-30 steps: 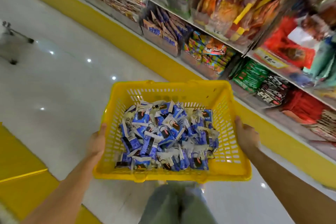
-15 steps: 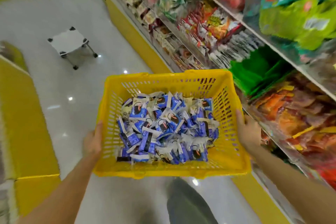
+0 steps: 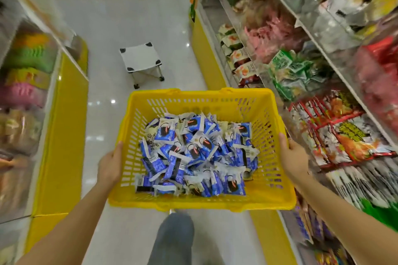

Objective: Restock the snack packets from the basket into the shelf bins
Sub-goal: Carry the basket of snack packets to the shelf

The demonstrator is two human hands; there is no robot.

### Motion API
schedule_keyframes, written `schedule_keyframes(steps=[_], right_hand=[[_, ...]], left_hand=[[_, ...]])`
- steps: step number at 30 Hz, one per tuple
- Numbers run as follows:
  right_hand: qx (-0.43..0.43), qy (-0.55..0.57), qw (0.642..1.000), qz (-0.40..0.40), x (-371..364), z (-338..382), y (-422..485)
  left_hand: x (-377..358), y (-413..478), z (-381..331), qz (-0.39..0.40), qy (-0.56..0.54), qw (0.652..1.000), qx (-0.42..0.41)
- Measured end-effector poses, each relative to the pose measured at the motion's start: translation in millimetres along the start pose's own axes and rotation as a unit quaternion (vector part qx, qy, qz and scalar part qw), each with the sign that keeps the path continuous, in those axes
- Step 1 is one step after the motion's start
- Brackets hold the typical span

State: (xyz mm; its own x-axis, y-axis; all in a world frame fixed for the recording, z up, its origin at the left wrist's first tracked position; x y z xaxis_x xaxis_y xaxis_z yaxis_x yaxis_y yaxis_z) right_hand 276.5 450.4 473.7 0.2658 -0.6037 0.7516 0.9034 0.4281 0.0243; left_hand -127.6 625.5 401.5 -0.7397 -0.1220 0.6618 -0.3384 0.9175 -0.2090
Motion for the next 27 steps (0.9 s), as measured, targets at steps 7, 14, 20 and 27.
schedule_keyframes(steps=[7,14,20,27], right_hand=[[0.031,-0.001,0.999,-0.013,-81.7,117.8,57.5],[0.039,0.017,0.999,-0.006,-167.5,212.0,139.0],[0.056,0.021,0.998,0.022,-250.9,311.3,213.1],[0.060,0.027,0.997,0.034,-346.1,423.5,268.9]], left_hand=[[3.4,135.3,-60.2,-0.019,0.004,1.000,-0.009],[-17.1,258.7,-126.4,-0.034,-0.033,0.999,-0.016],[-25.9,367.6,-183.5,-0.058,-0.057,0.997,-0.002],[-31.0,497.5,-231.1,-0.065,-0.042,0.997,0.024]])
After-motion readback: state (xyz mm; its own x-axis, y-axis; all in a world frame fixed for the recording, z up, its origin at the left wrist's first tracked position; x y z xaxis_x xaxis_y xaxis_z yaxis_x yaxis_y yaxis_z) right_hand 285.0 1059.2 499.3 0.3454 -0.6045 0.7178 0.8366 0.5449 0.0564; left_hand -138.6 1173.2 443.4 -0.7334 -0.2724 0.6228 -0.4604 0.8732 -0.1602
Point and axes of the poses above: each hand's wrist, its own y-axis towards the middle knuckle, its own x-axis out of the back of the hand, z = x × y, the point moved 1 cm from there along y, towards the middle knuckle, and after that the axes turned 14 degrees about -z, right-handed, at the moved point
